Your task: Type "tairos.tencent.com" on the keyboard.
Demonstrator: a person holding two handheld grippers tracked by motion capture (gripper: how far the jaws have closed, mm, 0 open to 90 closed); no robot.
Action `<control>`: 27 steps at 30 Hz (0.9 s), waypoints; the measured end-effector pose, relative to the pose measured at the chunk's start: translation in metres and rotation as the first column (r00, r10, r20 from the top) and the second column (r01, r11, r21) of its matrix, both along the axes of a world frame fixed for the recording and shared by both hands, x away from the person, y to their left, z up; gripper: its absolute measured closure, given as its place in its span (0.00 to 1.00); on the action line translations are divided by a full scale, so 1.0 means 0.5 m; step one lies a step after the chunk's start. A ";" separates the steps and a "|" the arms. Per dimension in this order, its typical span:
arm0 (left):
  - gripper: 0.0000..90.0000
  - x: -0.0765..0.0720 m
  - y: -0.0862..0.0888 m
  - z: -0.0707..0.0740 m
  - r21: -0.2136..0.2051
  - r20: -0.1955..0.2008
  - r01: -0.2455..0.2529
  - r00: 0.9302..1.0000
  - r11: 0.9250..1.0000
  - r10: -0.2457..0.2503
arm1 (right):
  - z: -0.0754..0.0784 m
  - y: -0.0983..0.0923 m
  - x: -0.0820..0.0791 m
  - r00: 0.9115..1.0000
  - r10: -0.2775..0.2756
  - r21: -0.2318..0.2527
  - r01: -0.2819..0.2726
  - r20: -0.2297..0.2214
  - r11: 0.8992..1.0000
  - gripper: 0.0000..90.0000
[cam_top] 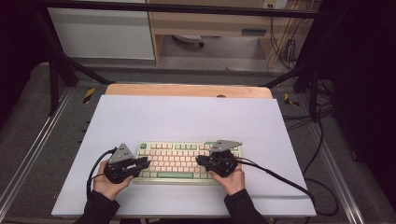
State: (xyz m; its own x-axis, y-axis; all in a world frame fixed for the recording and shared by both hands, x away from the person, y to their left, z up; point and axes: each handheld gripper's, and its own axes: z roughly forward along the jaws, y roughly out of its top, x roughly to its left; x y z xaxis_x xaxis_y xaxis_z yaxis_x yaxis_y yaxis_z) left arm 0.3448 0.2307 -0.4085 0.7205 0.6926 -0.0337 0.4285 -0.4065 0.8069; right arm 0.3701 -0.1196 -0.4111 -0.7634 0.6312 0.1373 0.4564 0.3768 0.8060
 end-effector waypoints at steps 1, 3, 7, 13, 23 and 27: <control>0.73 0.000 0.004 0.000 -0.001 -0.001 -0.002 1.000 1.000 0.002 | 0.001 -0.011 0.000 1.000 -0.013 -0.006 0.013 -0.006 1.000 0.81; 0.67 0.000 0.013 -0.003 0.002 -0.010 0.003 1.000 1.000 -0.003 | 0.001 -0.032 0.001 0.999 -0.034 -0.013 0.034 0.001 0.999 0.69; 0.50 -0.001 0.031 -0.010 0.006 -0.012 -0.008 1.000 1.000 0.008 | -0.001 -0.072 0.001 0.996 -0.086 0.002 0.086 -0.002 0.996 0.50; 0.31 -0.005 0.052 -0.020 0.011 -0.027 -0.010 1.000 1.000 0.010 | -0.008 -0.119 0.001 0.993 -0.120 -0.011 0.120 -0.001 0.993 0.27; 0.10 -0.016 0.079 -0.035 0.025 -0.023 -0.029 0.999 0.999 0.030 | -0.026 -0.178 -0.007 0.991 -0.137 -0.041 0.136 -0.006 0.990 0.06; 0.07 -0.021 0.088 -0.045 0.034 -0.033 -0.031 0.999 0.999 0.032 | -0.036 -0.203 -0.015 0.989 -0.147 -0.021 0.147 -0.017 0.989 0.03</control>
